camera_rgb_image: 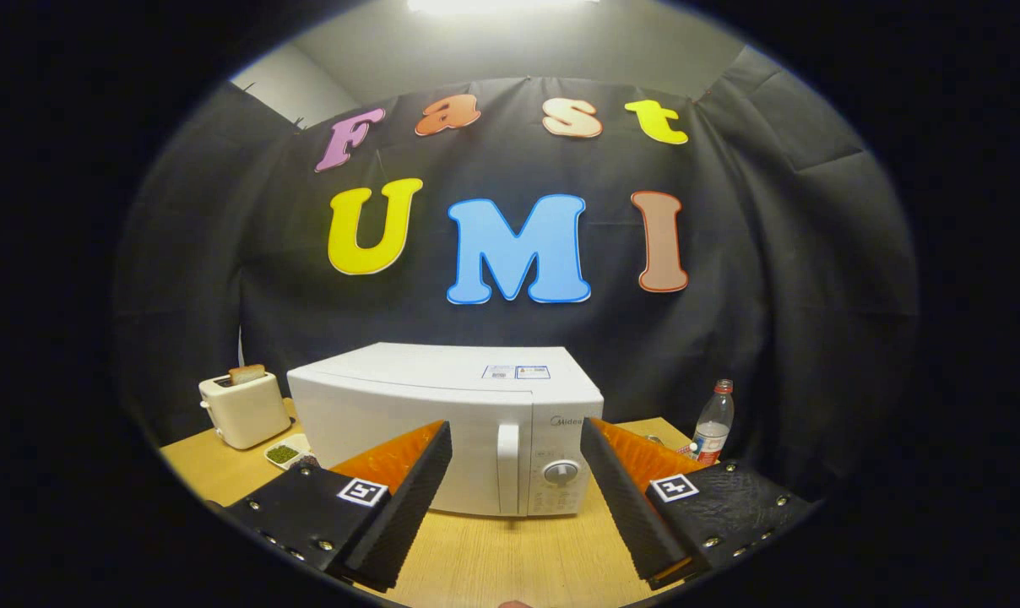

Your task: Open the microwave, put the food inside, and close the microwave door.

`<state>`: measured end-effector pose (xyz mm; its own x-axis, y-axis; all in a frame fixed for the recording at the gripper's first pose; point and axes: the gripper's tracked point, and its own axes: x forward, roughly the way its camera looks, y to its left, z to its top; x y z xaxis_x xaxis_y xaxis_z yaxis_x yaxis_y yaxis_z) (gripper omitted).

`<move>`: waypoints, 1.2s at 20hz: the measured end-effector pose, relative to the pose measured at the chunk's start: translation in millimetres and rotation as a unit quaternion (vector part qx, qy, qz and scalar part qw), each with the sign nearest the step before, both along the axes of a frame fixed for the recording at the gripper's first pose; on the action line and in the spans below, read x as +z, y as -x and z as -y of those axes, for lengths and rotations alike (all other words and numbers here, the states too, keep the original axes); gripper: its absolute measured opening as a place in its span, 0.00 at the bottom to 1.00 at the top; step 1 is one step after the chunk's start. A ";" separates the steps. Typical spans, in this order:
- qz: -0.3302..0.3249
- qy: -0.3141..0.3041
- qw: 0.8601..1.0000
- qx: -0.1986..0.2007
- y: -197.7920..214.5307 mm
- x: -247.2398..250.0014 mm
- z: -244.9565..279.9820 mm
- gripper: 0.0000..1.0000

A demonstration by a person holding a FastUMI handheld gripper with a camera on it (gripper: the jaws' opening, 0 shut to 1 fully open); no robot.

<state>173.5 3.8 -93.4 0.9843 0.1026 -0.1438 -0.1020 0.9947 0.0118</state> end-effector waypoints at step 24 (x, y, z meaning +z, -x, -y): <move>-0.102 0.009 0.995 0.010 -89.2 -112.8 -20.2 0.31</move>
